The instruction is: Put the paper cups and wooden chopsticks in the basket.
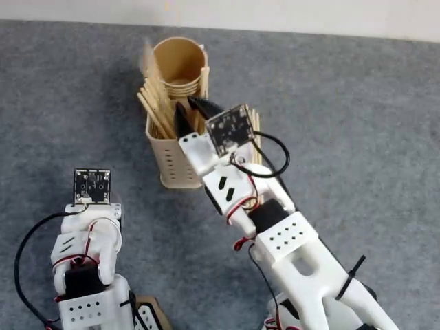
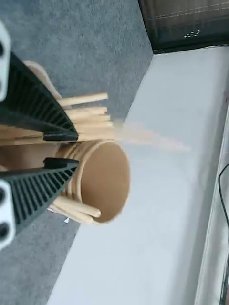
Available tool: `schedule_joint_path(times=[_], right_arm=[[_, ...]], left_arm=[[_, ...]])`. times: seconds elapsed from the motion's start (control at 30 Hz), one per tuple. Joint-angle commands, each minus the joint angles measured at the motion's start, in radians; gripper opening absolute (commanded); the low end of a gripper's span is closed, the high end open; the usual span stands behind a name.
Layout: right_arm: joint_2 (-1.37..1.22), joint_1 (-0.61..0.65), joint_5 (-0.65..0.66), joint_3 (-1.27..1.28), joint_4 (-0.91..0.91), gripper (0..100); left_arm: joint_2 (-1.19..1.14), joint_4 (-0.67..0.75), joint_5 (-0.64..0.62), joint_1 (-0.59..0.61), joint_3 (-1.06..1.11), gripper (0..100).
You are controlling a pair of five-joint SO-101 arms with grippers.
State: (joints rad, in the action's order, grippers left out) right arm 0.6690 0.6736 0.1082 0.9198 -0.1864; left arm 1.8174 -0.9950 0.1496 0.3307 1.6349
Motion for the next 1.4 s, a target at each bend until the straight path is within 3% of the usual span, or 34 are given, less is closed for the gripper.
schedule_joint_path(times=[0.0, 0.2, 0.43, 0.57, 0.67, 0.8, 0.97, 1.37], right_arm=[[0.004, -0.05, -0.009, -0.108, 0.067, 6.0], [0.031, -0.157, -0.009, -0.246, 0.302, 5.8], [0.134, -0.34, -0.003, -0.447, 0.943, 6.2], [0.125, -0.371, 0.031, -0.412, 1.147, 6.3], [0.084, -0.369, 0.084, -0.277, 1.127, 6.3], [0.01, -0.369, 0.083, -0.081, 0.947, 7.1], [-0.068, -0.367, 0.083, 0.096, 0.733, 19.1], [-0.229, -0.367, 0.083, 0.232, 0.466, 21.2]], left_arm=[[0.005, 0.018, 0.008, -0.015, -0.004, 13], [0.005, 0.018, 0.008, -0.015, -0.004, 13], [0.005, 0.018, 0.008, -0.015, -0.004, 13], [0.005, 0.018, 0.008, -0.015, -0.004, 13], [0.005, 0.018, 0.008, -0.015, -0.004, 13], [0.005, 0.018, 0.008, -0.015, -0.004, 13], [0.005, 0.018, 0.008, -0.015, -0.004, 13], [0.005, 0.017, 0.008, -0.015, -0.004, 13]])
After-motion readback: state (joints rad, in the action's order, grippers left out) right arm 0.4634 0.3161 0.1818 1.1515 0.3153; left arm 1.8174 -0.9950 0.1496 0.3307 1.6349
